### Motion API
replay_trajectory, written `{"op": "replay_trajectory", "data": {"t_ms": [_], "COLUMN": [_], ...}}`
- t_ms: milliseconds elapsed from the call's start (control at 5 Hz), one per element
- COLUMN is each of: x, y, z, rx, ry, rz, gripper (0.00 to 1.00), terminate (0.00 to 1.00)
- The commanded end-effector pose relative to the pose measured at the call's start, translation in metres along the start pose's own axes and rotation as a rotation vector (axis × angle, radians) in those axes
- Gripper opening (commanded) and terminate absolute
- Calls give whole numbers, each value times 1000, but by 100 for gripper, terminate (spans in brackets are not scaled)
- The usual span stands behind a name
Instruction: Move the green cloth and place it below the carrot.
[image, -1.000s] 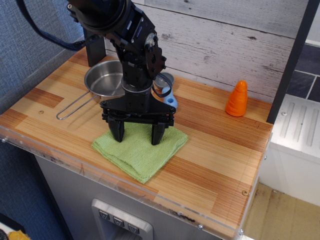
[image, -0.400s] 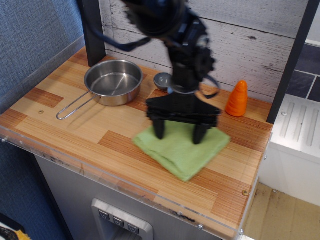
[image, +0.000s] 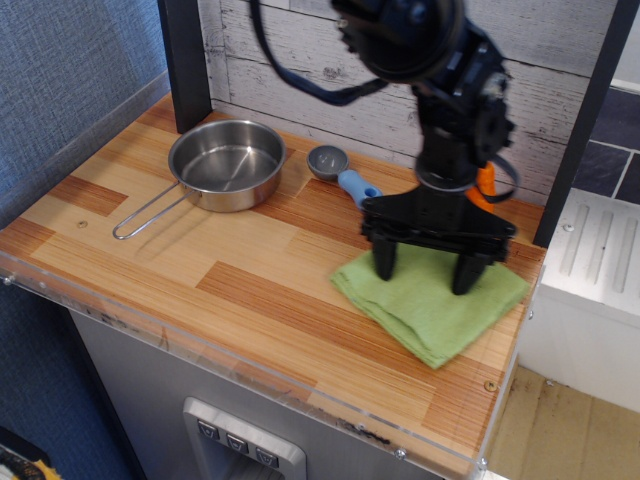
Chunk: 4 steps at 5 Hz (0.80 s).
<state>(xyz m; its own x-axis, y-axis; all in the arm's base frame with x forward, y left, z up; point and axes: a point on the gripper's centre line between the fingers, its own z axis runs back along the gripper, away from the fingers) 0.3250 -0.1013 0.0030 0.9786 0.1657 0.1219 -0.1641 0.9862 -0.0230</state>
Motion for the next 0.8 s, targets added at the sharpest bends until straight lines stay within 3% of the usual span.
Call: {"op": "replay_trajectory", "data": {"t_ms": [0,400,600], "x": [-14,9,23], "y": [-10,12,20], "z": [5,35,64], "rx": [-6,-23,-50], "ry": [12,-41,-86], "rz": [-29,48,82], "gripper": [100,100,100], "terminate": [0,0,0]}}
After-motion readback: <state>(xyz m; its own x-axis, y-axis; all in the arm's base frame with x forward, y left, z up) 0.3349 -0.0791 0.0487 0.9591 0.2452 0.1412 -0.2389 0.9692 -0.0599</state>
